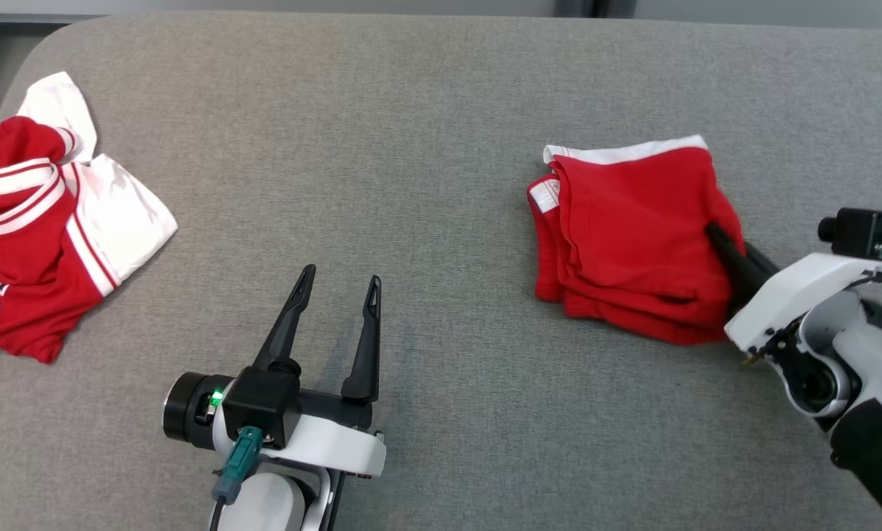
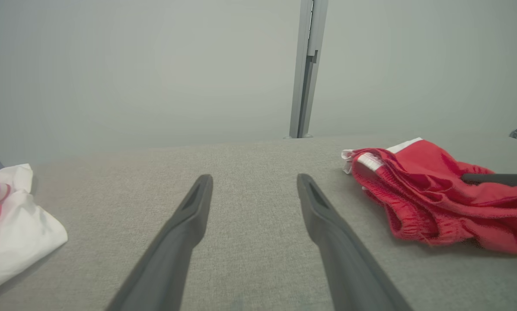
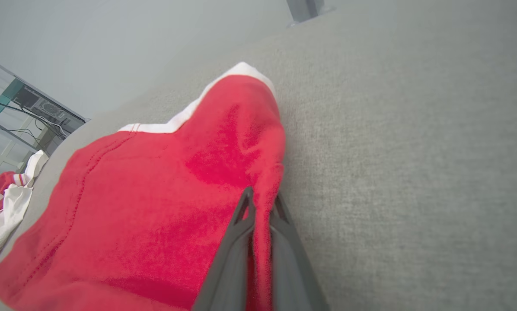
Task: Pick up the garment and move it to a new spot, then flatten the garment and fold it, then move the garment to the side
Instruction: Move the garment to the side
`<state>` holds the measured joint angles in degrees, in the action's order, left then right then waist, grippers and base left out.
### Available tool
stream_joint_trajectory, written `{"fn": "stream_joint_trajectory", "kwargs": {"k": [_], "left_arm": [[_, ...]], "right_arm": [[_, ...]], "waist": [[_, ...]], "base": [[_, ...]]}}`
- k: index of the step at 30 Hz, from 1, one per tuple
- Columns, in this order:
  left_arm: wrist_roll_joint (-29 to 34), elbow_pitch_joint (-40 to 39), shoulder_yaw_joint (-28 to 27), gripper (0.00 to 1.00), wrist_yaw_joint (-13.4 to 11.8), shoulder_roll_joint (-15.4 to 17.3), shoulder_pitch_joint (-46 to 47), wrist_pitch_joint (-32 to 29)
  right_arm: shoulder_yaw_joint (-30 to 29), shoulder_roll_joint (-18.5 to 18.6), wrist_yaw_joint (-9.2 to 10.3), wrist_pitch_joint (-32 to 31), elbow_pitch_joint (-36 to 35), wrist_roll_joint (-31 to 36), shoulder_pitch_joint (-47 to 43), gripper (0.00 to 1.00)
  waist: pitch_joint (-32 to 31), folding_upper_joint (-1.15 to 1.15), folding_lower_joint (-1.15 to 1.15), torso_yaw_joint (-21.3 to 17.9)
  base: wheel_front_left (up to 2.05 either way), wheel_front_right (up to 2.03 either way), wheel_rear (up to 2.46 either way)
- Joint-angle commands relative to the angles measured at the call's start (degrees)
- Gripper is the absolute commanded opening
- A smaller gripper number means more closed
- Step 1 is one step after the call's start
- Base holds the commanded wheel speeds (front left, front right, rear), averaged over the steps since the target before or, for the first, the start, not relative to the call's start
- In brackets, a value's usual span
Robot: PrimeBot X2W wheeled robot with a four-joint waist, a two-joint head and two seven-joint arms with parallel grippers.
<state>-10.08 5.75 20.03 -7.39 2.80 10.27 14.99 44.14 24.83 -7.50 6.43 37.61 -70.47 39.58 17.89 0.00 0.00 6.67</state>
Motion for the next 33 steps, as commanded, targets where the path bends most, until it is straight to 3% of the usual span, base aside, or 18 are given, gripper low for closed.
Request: {"fn": "stream_joint_trajectory", "kwargs": {"k": [1, 9, 13, 33], "left_arm": [[0.08, -0.21, -0.31, 1.0, -0.18, 0.18, 0.29, 0.21], [1.8, -0.7, -1.03, 1.0, 0.84, 0.19, 1.39, 0.21], [3.71, -0.47, -1.34, 1.0, 1.83, 0.46, 2.8, 0.21], [9.19, -0.63, 0.2, 1.0, 4.24, 4.74, 9.57, -0.13]], "right_arm": [[0.24, 0.87, 0.01, 0.96, 0.06, 0.64, 1.25, 0.0], [7.1, 3.53, 0.0, 7.5, 3.7, 9.71, 8.79, 0.0], [7.7, 3.38, 0.01, 8.71, 7.32, 13.2, 13.24, 0.0], [-5.92, -0.44, 0.01, 8.9, 8.67, 20.26, 17.36, 0.0]], "waist": [[0.11, 0.0, 0.0, -0.32], [2.3, 0.0, 0.0, -4.06], [4.27, 0.0, 0.0, -6.99], [11.09, 0.0, 0.0, -20.47]], "base": [[0.0, 0.0, 0.0], [0.0, 0.0, 0.0], [0.0, 0.0, 0.0], [0.0, 0.0, 0.0]]}}
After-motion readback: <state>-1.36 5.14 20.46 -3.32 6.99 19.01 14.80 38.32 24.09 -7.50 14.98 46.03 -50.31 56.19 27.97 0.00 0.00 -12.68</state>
